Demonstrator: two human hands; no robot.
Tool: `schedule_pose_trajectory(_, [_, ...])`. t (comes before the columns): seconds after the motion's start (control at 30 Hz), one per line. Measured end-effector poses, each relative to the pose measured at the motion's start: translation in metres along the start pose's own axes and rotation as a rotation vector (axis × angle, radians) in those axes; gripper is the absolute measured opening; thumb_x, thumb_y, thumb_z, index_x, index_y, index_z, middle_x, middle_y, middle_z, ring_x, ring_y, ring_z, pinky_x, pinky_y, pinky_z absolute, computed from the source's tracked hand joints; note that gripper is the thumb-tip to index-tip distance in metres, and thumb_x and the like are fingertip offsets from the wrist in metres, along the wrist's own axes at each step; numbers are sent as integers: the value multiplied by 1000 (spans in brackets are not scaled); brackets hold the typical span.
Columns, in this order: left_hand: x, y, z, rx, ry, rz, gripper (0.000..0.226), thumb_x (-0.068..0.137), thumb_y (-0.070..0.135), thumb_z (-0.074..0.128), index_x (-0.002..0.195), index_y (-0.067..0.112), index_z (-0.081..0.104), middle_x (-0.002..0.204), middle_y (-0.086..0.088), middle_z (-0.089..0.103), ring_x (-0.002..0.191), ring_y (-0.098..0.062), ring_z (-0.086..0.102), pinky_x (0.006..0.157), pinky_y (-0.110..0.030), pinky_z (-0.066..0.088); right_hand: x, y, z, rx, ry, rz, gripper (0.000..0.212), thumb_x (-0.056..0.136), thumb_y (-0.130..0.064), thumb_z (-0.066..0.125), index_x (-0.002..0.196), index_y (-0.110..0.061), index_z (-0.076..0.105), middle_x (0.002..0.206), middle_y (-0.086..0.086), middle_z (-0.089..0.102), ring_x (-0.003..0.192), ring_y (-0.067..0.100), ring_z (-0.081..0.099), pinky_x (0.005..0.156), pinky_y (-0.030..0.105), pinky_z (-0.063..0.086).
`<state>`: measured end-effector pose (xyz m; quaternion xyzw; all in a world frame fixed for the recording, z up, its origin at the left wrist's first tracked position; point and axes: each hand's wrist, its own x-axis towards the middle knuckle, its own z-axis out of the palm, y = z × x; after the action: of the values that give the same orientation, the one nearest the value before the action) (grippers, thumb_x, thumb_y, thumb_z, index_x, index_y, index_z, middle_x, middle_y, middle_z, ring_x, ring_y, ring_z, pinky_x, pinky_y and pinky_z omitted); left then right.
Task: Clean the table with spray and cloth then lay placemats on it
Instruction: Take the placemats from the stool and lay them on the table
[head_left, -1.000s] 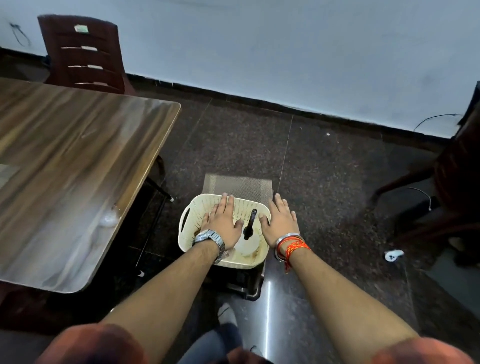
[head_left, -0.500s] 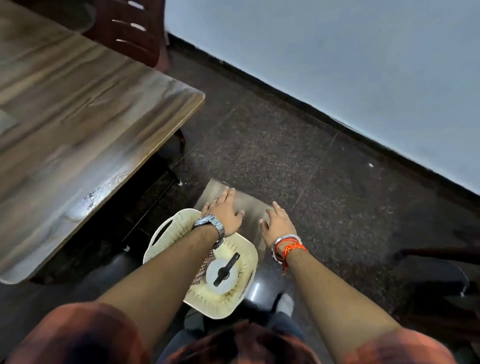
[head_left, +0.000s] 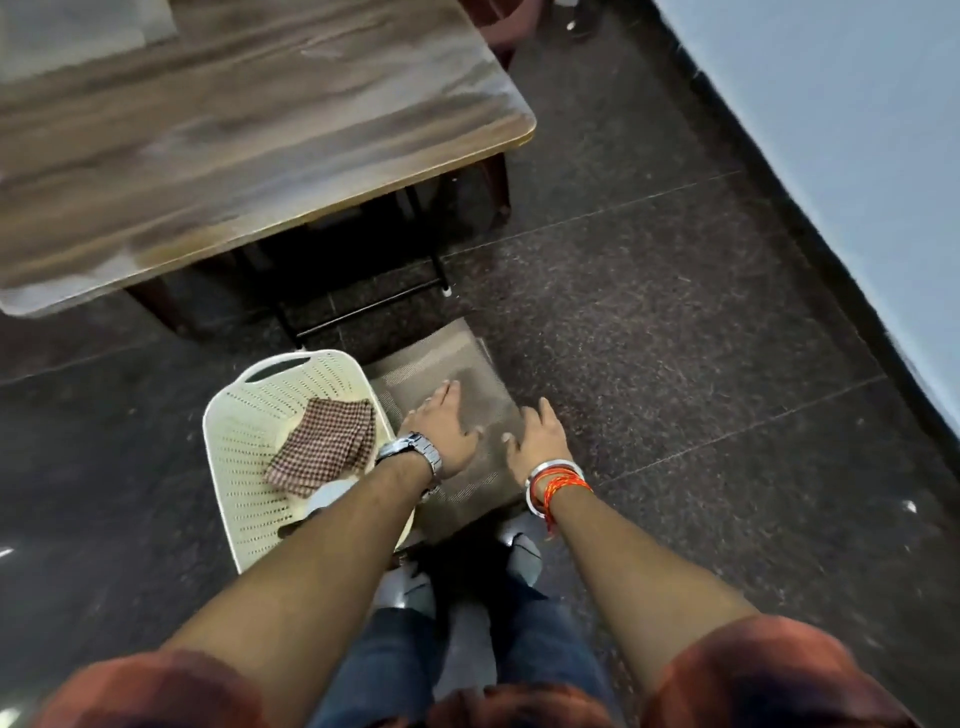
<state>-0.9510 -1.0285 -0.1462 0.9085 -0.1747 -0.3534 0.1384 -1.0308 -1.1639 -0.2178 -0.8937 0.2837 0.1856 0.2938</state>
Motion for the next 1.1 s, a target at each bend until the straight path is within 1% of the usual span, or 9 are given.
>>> schedule_pose_trajectory(0.1, [2,0,12,-105,23,-32,74,97,27,49,154,6,6,162,-11,6,149,-20,9,118,-24,7,15,21,16,4,-79,132,71,91,-34,58,148,-6,27,156,25,14,143,39,19,118,39,17])
schedule_pose_trajectory(0.2, [2,-1,21,-174,67,-63,69,97,21,48,153,7,10,162,-9,9,149,-19,11,118,-23,8,21,33,32,57,-224,227,78,89,-34,63,148,-3,23,145,25,38,134,39,38,110,39,32])
schedule_pose_trajectory(0.33, [-1,1,21,-237,124,-101,70,97,22,48,154,9,11,162,-9,11,148,-20,14,117,-22,9,20,24,25,82,-99,219,44,87,-19,63,125,0,51,122,25,57,115,40,54,95,37,44])
schedule_pose_trajectory(0.4, [-2,5,14,-276,138,-119,71,96,23,50,154,7,11,161,-12,13,148,-22,15,118,-23,10,16,9,10,162,36,131,31,87,-15,60,114,0,61,112,25,60,105,40,57,89,36,45])
schedule_pose_trajectory(0.5, [4,17,-12,-305,198,-114,73,97,26,50,153,5,7,161,-13,8,149,-21,9,118,-24,7,10,-27,-27,331,318,-159,16,83,-9,65,96,-1,69,92,19,60,86,36,60,81,35,46])
schedule_pose_trajectory(0.7, [25,78,-108,-522,574,-109,70,97,40,48,153,13,17,161,-9,14,146,-28,19,118,-35,15,25,-109,-155,658,608,-614,9,80,-4,72,88,-8,74,87,3,64,80,0,57,78,6,43])
schedule_pose_trajectory(0.83, [48,115,-174,-798,841,-118,64,97,45,45,151,16,27,159,-8,20,144,-29,23,119,-40,17,61,-127,-250,730,458,-862,7,82,-4,72,87,-9,72,86,5,64,82,2,60,79,12,45])
schedule_pose_trajectory(0.97, [79,158,-240,-1001,1060,-316,75,96,53,45,154,15,16,160,-13,13,144,-32,21,118,-43,18,103,-118,-341,734,290,-1018,9,83,-6,71,86,-14,70,85,3,63,82,12,63,79,18,47])
schedule_pose_trajectory(1.1, [97,171,-277,-1154,1132,-445,88,89,55,56,153,9,16,157,-16,22,142,-34,28,115,-40,22,137,-108,-401,754,220,-1065,7,83,-2,70,84,-9,70,86,8,64,81,10,64,78,17,48])
